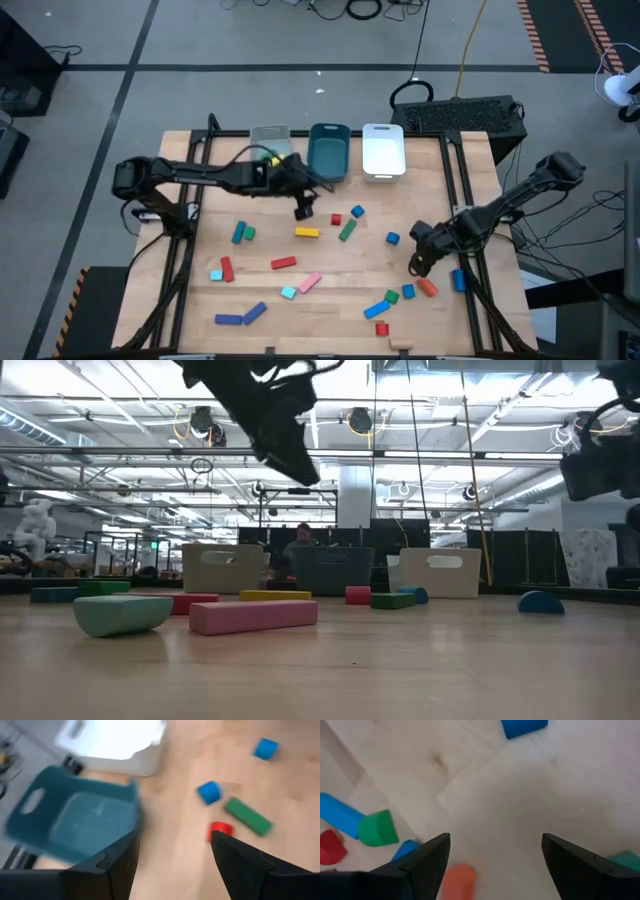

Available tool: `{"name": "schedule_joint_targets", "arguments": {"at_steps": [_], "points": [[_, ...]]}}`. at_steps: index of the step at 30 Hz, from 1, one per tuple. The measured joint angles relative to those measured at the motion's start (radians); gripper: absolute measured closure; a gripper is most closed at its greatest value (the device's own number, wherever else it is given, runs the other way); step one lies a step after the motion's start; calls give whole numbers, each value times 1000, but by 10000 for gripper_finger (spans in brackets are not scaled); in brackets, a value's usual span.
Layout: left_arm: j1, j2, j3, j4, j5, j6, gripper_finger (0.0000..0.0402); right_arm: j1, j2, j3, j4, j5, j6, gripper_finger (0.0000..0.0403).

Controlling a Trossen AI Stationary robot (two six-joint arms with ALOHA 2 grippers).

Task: Sort blocks by size
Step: Put the orange cylinder block into the gray bin

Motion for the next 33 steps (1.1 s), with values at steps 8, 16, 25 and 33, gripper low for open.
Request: {"name": "schedule_joint_targets", "arguments": {"at_steps": [8,16,25,33], "points": [[-107,94,0,143,42,11,155,32,113,155,-150,-25,4,104],[-157,204,0,289,70,12,155,106,274,264,-193,-104,14,104],[-166,282,0,436,133,39,155,196,387,263,-136,-212,85,104],[-166,302,1,484,160,89,155,258,476,263,-35,-178,126,104]]}}
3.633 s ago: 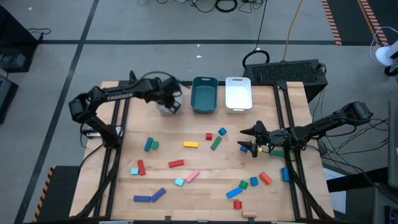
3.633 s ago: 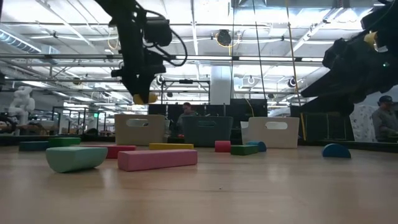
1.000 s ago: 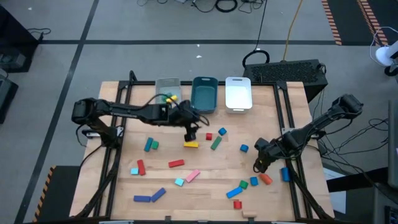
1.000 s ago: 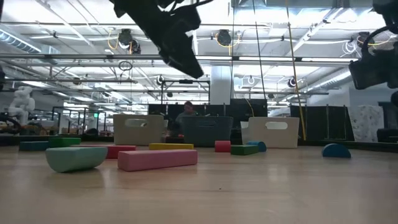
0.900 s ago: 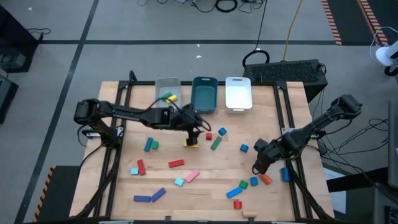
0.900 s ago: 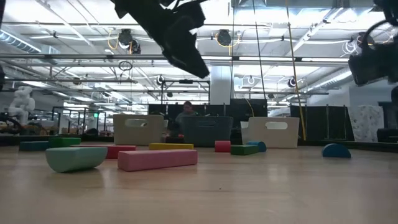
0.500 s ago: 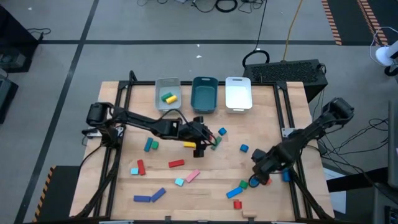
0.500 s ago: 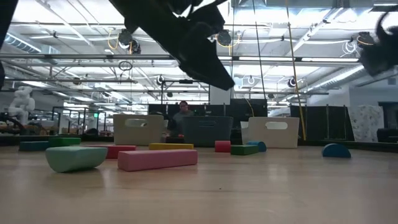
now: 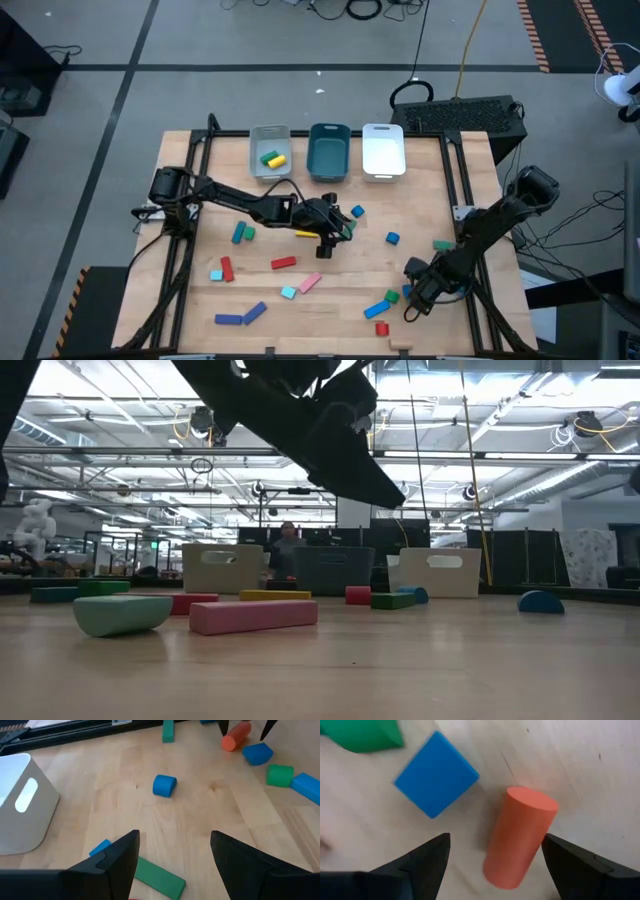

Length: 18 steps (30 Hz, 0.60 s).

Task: Sort blocks by size
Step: Put the orange cylinder block into the gray bin

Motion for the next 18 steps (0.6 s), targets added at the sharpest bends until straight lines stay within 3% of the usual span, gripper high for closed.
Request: {"name": "schedule_joint_targets", "arguments": {"at_steps": [8,18], "points": [[0,2,0,-1,-6,-9,155,9,45,3,-6,14,-15,122],[0,2,0,1,-13,-118,155,-20,46,0,-39,18,-150,299]]}}
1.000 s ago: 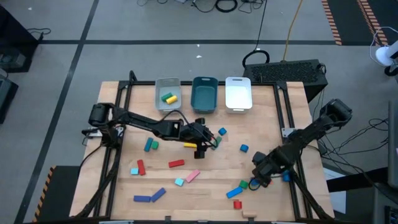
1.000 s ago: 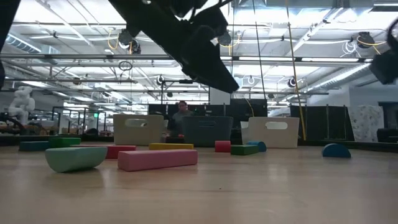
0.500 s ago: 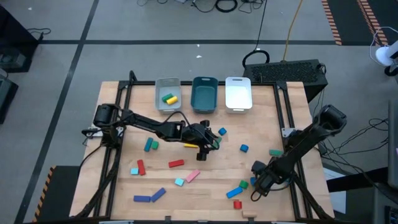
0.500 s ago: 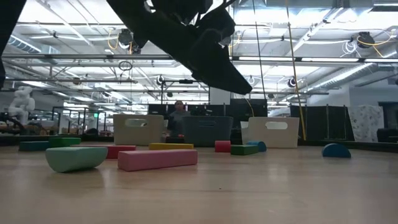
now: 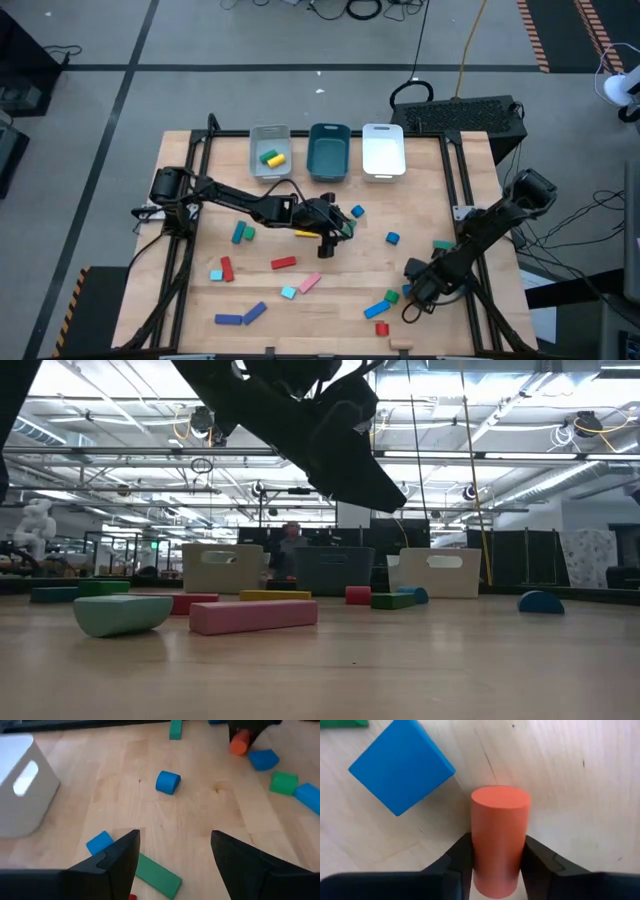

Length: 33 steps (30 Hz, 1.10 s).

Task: Sort blocks by size
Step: Put the orange cylinder block into the gray bin

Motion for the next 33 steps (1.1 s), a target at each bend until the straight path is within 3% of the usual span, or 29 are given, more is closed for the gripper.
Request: {"name": "schedule_joint_targets", "arguments": {"at_steps": [3,6,15,22,33], "points": [[0,-1,0,15,0,-103,155,-19,0,0,-6,9,-66,299],[0,-1,0,19,0,-112,155,-43,-10,0,-6,67,-138,299],[-8,-1,0,95,-4,-146,155,-140,-100,63,-55,483,-341,299],[-8,-1,0,157,0,-150,155,-249,-121,65,161,686,-541,299],[-15,-1,0,141,14,33,155,-321,-122,65,351,771,-697,299]]}}
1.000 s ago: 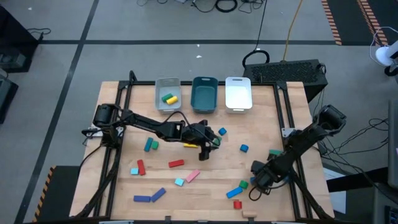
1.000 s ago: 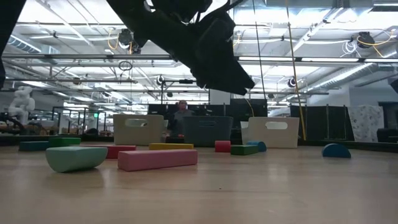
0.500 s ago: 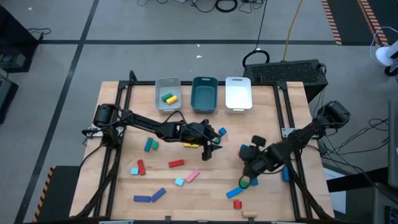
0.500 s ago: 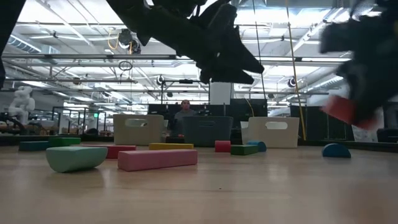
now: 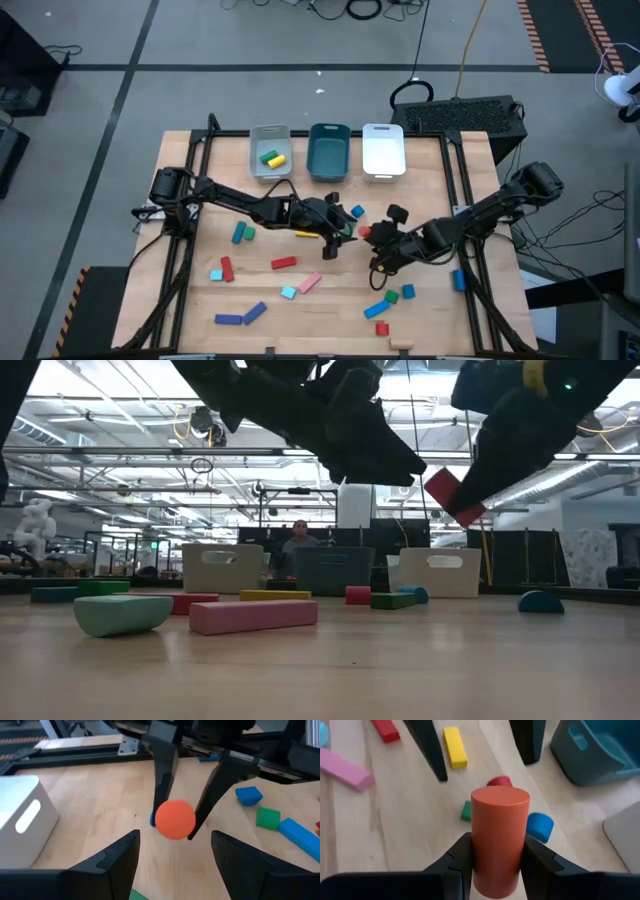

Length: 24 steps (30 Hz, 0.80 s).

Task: Sort blocks by size
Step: Put the orange cylinder block into the gray bin

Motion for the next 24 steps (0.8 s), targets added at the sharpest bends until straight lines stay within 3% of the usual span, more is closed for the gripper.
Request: {"name": "schedule_joint_targets", "arguments": {"at_steps": [7,16,24], "points": [[0,8,0,30,3,30,155,-5,0,0,122,0,-127,299],[0,19,0,72,16,34,159,-9,0,0,143,-5,-152,299],[0,19,0,66,19,26,236,-11,0,0,141,1,-152,299]]}}
